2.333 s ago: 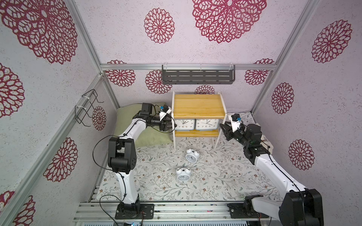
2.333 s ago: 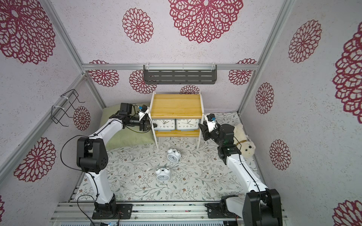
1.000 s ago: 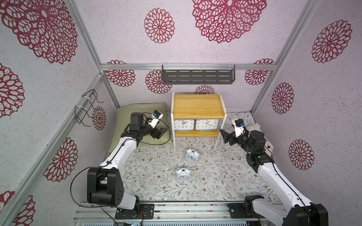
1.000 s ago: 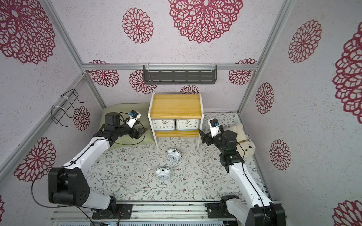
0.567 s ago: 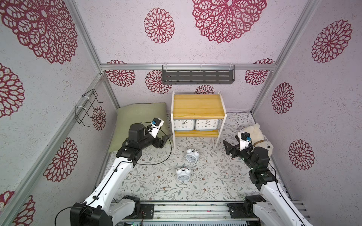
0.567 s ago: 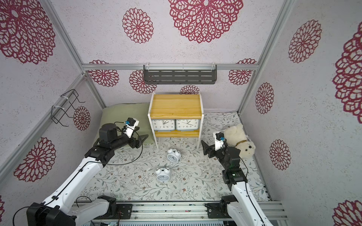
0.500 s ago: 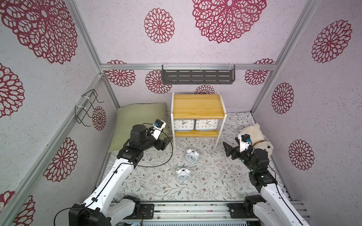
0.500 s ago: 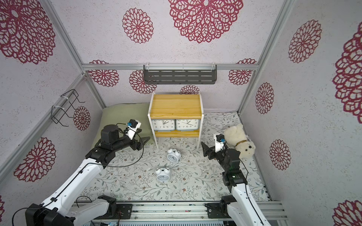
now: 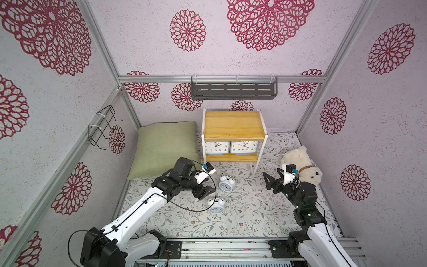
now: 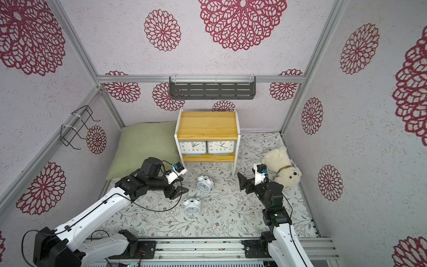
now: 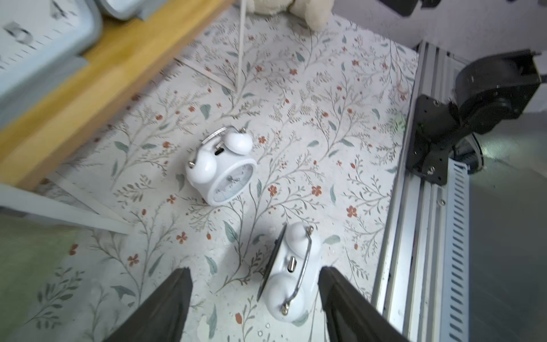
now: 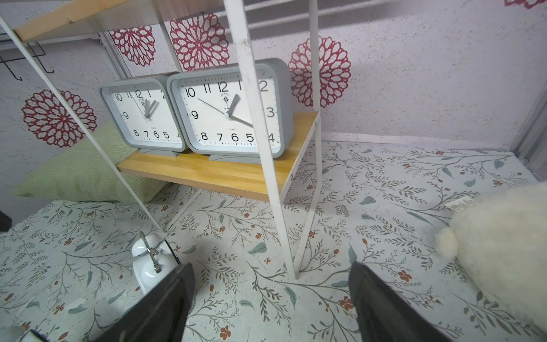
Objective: Place the alarm clocks on the shelf by style
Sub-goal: Pick up the alarm from the center of the board.
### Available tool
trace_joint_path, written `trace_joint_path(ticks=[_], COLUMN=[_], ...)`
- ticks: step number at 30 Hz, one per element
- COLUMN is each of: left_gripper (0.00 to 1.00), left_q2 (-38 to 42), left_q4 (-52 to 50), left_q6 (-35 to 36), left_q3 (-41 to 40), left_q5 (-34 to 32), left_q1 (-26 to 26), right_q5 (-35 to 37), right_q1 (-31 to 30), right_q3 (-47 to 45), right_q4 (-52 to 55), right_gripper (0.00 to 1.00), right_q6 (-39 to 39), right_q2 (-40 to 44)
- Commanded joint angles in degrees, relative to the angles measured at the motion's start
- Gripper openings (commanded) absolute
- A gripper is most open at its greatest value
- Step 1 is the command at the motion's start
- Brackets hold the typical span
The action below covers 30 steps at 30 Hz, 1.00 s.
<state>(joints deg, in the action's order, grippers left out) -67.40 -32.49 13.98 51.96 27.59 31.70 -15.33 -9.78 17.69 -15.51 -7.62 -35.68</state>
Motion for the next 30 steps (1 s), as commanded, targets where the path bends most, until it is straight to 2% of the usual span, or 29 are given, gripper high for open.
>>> trace_joint_path(ticks=[1,11,15,19,22,23,30], left_gripper=[0.74,0.61,0.58,0.49,0.47,0.42,0.37], left_q2=[-2.69,-9.74,-10.66,-10.91,-10.76,-10.83,-12.2], left_q4=[-5.62,-8.87,-8.57,-8.58,-7.54,-7.33,-7.34], left_q6=[4.41,9.49,10.18,11.38,11.95,12.14,12.39], left_q3=[1.3,3.59,3.4,3.15,2.54,2.42,2.17], left_q5=[-0.3,1.56,0.99,1.41,0.81,0.71,-0.59], left_q1=[2.17,5.84,6.26,6.64,7.14,7.24,7.31], right_q5=[-1.02,-0.31,-0.14,0.04,0.0,-0.05,-0.25], right_q1=[-0.23,-0.24,-0.19,-0.24,-0.24,-0.24,-0.24], right_q3=[0.47,-0.21,-0.33,-0.46,-0.48,-0.58,-0.72], right_q4=[-2.02,-1.85,-1.97,-1.98,-2.07,-2.18,-2.2], right_gripper=[0.89,0.9,0.9,0.9,0.9,0.9,0.9], right_q6=[-1.35,-1.27,-1.17,-1.17,-1.24,-1.34,-1.35], right_q2=[0.26,0.7,0.77,0.69,0.45,0.4,0.27])
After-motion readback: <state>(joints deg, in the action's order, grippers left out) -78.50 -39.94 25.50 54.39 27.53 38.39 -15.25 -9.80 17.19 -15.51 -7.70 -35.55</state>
